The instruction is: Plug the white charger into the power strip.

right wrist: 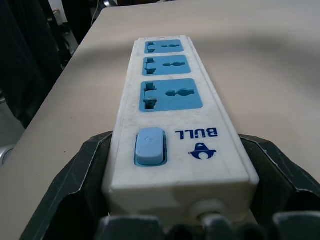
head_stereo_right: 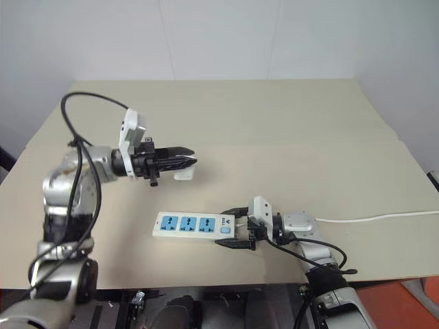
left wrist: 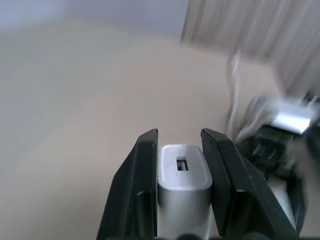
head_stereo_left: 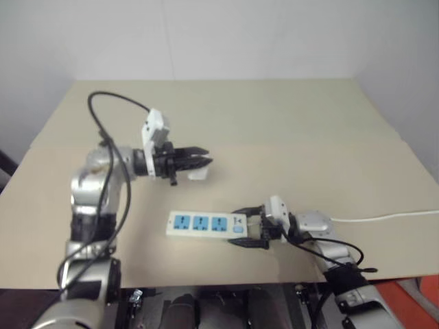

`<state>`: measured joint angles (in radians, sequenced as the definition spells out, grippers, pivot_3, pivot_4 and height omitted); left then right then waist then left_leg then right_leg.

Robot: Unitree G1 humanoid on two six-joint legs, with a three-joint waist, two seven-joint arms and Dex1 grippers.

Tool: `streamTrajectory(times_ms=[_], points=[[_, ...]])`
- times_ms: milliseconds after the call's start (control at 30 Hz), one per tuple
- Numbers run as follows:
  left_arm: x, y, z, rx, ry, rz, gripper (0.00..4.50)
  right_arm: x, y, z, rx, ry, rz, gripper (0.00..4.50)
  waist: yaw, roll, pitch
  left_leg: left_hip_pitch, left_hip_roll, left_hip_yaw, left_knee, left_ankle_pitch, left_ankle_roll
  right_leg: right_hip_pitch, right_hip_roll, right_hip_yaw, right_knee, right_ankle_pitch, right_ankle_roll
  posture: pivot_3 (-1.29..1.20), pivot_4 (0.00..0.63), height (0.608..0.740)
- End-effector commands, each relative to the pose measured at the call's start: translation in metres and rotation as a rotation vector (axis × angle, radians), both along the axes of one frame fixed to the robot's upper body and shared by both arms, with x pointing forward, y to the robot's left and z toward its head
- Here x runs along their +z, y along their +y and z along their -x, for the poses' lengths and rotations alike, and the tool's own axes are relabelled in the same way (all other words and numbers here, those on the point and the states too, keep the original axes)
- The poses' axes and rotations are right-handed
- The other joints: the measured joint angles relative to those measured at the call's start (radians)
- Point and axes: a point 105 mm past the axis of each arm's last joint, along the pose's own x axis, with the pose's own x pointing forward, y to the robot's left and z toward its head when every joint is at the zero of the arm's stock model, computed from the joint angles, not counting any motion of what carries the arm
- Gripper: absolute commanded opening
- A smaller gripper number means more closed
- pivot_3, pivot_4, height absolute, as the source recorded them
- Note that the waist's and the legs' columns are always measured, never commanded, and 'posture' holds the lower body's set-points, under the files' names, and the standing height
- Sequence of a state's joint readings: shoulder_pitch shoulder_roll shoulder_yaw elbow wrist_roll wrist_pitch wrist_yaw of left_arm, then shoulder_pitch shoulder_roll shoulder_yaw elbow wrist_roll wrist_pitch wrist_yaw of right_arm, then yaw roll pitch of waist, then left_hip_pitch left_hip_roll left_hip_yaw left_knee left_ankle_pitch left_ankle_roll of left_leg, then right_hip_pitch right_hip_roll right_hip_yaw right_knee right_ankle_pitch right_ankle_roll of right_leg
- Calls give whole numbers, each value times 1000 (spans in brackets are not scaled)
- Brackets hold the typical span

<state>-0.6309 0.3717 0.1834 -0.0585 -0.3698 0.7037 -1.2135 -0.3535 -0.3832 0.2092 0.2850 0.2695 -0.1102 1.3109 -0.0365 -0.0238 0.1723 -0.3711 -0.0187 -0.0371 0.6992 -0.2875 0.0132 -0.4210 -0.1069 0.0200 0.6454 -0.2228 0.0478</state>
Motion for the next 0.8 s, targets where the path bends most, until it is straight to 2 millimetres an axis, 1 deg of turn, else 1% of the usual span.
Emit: streamTrajectory(times_ms=[33,100,167,200,267,367,500,600,800], points=[[17,-3,18,-66,-117,79,1008,-17,-3,8,31,53,56,3442,0,0,0,0,0,0,0,0,0,0,0,0,-1,0,0,0,150,740],[13,-6,22,-136,-96,135,1008,-18,-3,8,28,50,59,3442,1,0,0,1,-1,0,0,0,0,1,0,0,-3,0,0,0,150,740],[9,-2,24,-165,-75,202,1008,-19,-4,8,26,48,60,3442,2,0,-3,2,-1,1,0,0,0,2,0,0,-3,0,0,0,150,740],[5,1,25,-202,-22,230,1008,-19,-4,7,25,47,60,3442,1,0,-4,2,-1,1,0,0,0,2,0,0,-3,0,0,0,150,740],[-4,5,27,-250,21,258,1008,-19,-4,8,23,47,56,3442,0,0,-5,2,-1,1,0,0,0,2,0,0,-3,0,0,0,150,740],[-15,5,35,-316,19,260,1008,-20,-5,9,20,48,56,3442,-1,0,-6,2,-1,1,0,0,0,2,0,0,-3,0,0,0,150,740],[-27,3,34,-334,37,259,1008,-21,-5,9,16,48,57,3442,0,0,-7,2,-1,1,0,0,0,2,0,0,-4,0,-1,0,150,740],[-33,-1,34,-360,43,258,1008,-22,-4,9,13,46,62,3442,0,0,-7,3,-1,1,0,0,0,2,0,0,-4,0,-1,0,150,740],[-48,-12,40,-424,32,185,1008,-23,-4,9,12,45,67,3442,0,0,-8,3,-1,1,0,0,0,2,0,0,-4,0,-1,0,150,740]])
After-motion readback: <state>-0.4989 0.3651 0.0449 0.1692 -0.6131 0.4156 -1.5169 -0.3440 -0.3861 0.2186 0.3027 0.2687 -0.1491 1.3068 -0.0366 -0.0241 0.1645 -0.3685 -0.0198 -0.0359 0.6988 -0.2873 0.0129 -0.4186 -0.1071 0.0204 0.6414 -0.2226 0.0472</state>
